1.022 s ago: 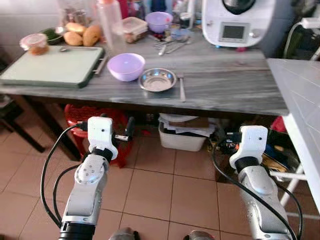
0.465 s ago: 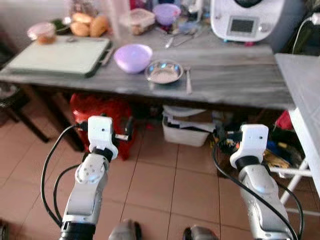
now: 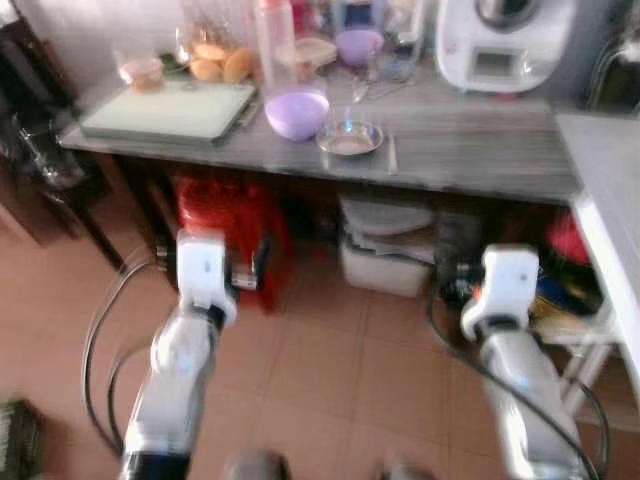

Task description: Setting the table

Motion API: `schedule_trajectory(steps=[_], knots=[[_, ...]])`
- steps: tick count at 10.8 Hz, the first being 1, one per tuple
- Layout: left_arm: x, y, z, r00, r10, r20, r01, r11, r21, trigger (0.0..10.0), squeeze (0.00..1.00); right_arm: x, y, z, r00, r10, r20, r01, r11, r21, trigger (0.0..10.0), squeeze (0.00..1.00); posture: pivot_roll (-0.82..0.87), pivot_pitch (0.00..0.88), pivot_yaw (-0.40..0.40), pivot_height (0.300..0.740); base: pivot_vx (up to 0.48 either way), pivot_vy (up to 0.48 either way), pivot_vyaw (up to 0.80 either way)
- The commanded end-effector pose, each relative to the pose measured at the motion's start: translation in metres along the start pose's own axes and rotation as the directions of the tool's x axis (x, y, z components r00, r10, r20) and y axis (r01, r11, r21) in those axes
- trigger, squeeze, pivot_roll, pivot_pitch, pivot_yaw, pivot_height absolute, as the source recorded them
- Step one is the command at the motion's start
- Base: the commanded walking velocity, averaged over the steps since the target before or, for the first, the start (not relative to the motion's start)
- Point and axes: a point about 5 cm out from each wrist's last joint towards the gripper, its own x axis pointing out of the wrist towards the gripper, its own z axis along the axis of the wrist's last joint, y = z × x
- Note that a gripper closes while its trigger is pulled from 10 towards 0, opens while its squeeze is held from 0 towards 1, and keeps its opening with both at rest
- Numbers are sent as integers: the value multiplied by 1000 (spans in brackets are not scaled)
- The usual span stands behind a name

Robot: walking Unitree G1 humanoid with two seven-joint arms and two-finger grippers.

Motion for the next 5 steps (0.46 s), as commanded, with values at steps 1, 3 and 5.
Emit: schedule_trajectory(steps=[1,3,5], knots=[[1,0,6,999,-17,30,16,1000,18,10000,0,1,1,3,1000,1,14,-1,1000,2,10000,0,-43,0,56,740,0,0,0],[1,-1,6,999,-31,28,30,999,18,10000,0,2,1,3,1000,2,13,-2,1000,3,10000,0,-42,0,57,740,0,0,0],[1,-2,7,999,-45,29,45,999,10,10000,0,4,-1,5,1000,-10,27,10,1000,-13,10000,0,-42,0,57,740,0,0,0]])
